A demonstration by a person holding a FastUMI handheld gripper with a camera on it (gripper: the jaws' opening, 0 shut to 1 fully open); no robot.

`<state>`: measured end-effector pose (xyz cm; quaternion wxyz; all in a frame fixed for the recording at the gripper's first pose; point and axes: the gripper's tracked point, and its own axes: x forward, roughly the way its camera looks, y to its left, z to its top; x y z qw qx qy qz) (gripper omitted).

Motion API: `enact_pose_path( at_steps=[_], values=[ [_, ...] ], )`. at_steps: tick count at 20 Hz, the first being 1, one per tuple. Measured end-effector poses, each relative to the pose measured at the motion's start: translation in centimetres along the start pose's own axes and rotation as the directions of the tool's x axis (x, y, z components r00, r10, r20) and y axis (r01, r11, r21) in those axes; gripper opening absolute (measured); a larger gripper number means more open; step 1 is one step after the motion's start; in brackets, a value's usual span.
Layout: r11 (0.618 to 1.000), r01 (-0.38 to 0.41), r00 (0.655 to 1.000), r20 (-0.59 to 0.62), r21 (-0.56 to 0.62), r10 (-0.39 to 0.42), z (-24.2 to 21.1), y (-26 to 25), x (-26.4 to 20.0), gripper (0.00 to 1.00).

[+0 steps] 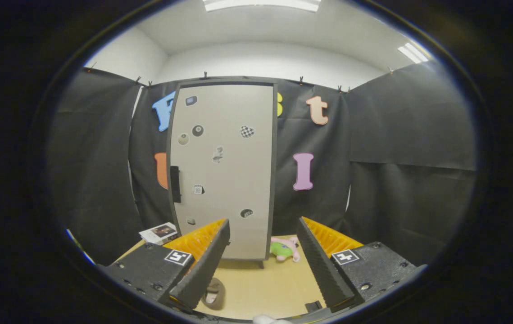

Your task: Open the shoe cabinet door, grab the shoes and put them into the shoe cabinet, then close the shoe cabinet door.

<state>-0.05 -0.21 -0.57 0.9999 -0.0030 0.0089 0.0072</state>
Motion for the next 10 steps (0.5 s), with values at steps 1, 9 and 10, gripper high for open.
enact_pose_path(
  at_steps=[1, 9, 10],
  values=[
    [1.0, 0.0, 1.0, 0.0, 0.001, 0.0, 0.0, 0.0, 0.1, 0.98],
    [1.0, 0.024, 1.0, -0.016, 0.011, -0.024, -0.4, 2.5, 2.0, 0.98],
    [1.0, 0.018, 1.0, -0.015, 0.011, -0.018, -0.4, 3.3, 2.7, 0.98]
  ],
)
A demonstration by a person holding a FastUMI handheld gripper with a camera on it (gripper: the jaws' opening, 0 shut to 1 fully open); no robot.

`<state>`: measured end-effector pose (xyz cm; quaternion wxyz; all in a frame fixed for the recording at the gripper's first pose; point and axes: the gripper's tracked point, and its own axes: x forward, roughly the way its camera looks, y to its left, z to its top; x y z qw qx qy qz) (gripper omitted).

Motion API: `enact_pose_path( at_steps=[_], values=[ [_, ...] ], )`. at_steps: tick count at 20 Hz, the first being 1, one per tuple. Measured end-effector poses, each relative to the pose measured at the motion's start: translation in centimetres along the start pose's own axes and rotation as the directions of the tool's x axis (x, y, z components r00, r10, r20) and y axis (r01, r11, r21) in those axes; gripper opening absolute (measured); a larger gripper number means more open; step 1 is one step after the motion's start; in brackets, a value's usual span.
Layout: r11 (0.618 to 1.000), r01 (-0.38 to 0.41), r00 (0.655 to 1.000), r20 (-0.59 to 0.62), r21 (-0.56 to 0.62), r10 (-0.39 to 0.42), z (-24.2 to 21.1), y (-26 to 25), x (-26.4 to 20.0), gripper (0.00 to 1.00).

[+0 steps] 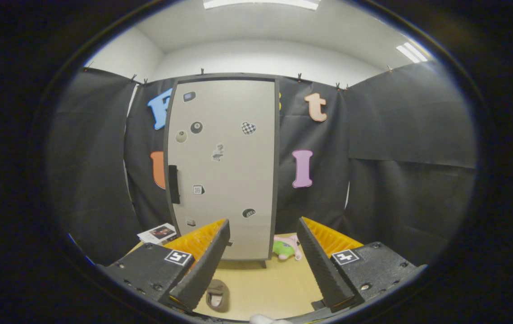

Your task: Open the shoe cabinet door, grab the shoes and put them into the shoe cabinet, then close the shoe cabinet door.

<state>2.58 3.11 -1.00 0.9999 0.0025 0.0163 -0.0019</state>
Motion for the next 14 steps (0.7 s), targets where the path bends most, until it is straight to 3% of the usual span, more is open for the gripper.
enact_pose_path(
  at_steps=[4, 14],
  values=[
    [0.999, -0.038, 0.999, -0.003, -0.002, 0.038, 0.0, 4.0, 3.2, 0.98],
    [0.958, -0.285, 0.959, 0.008, 0.04, 0.285, 0.6, 18.2, 12.7, 0.98]
  ],
)
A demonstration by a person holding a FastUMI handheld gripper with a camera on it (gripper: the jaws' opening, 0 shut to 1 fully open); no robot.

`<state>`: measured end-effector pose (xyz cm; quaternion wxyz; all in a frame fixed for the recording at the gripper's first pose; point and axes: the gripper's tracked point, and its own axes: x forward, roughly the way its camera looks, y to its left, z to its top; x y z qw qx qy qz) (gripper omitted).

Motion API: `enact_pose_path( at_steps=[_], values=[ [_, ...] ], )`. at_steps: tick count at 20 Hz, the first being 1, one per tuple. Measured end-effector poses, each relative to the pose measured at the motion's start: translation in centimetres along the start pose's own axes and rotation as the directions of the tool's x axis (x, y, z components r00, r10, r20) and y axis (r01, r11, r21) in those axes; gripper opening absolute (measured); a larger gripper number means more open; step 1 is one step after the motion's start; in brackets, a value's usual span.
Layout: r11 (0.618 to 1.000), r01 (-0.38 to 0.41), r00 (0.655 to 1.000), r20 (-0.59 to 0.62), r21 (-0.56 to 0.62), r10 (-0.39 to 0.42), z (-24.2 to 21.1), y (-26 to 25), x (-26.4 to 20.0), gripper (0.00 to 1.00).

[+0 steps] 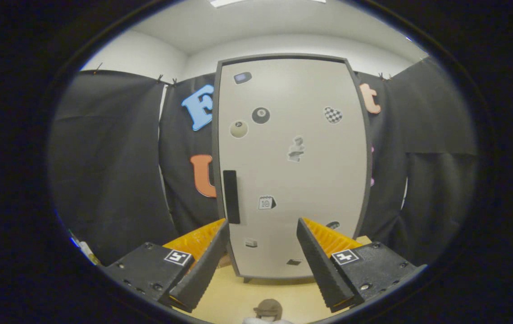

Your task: Open the shoe cabinet door, grab the shoes and put them into the shoe cabinet, then close the shoe cabinet door.

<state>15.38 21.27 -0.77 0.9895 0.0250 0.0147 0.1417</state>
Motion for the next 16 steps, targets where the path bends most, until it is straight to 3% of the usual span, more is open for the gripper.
enact_pose_path(
  at_steps=[10, 14, 16],
  values=[
    [1.0, -0.012, 0.998, -0.056, 0.018, 0.013, -1.8, 4.4, 13.3, 0.98],
    [1.0, 0.009, 0.997, -0.071, 0.027, -0.007, -2.3, 4.5, 16.3, 0.98],
    [0.999, 0.027, 0.997, -0.077, 0.035, -0.024, -2.2, 4.4, 16.7, 0.92]
  ],
)
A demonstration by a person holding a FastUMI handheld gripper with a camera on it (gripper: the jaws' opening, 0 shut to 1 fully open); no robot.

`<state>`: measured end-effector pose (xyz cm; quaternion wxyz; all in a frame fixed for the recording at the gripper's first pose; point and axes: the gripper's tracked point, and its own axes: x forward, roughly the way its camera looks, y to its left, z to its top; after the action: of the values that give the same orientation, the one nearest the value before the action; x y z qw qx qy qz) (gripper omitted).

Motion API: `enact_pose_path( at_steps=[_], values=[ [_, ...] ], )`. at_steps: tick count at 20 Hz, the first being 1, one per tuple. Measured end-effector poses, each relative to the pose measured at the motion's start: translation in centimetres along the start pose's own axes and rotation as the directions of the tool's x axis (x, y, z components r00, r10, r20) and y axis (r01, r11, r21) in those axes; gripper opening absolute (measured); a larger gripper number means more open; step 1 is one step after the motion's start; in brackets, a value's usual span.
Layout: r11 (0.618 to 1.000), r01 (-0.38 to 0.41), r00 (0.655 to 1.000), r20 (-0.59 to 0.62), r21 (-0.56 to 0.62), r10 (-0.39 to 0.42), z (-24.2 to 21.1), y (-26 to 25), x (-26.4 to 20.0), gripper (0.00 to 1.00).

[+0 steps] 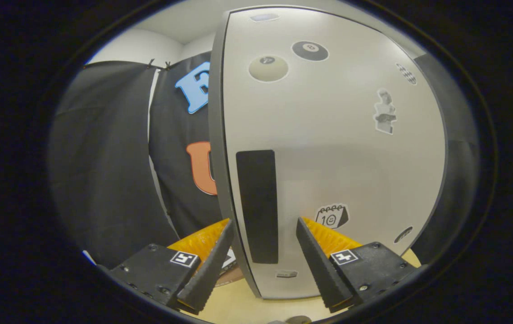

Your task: Open the shoe cabinet door, grab the shoes and put them into the shoe cabinet, then close the shoe cabinet door.

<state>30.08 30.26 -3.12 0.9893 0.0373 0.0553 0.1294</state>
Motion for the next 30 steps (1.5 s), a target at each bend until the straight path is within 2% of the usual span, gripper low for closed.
enact_pose_path(
  at_steps=[2, 4, 7, 10, 18, 30],
  values=[
    [0.999, -0.034, 0.999, 0.037, -0.006, 0.034, 1.0, 0.8, 0.1, 0.87],
    [0.999, -0.006, 0.999, 0.038, -0.031, 0.007, 1.1, 0.5, 0.2, 0.72],
    [0.999, 0.013, 0.999, 0.03, -0.033, -0.012, 1.0, 0.2, 0.3, 0.42],
    [1.0, 0.005, 1.0, 0.007, -0.031, -0.005, 0.8, 0.1, 0.3, 0.38],
    [0.995, -0.085, 0.996, -0.014, -0.058, 0.084, 0.6, 0.4, -2.2, 0.31],
    [0.988, -0.135, 0.991, -0.03, -0.072, 0.134, -1.3, -3.0, -14.8, 0.29]
  ],
)
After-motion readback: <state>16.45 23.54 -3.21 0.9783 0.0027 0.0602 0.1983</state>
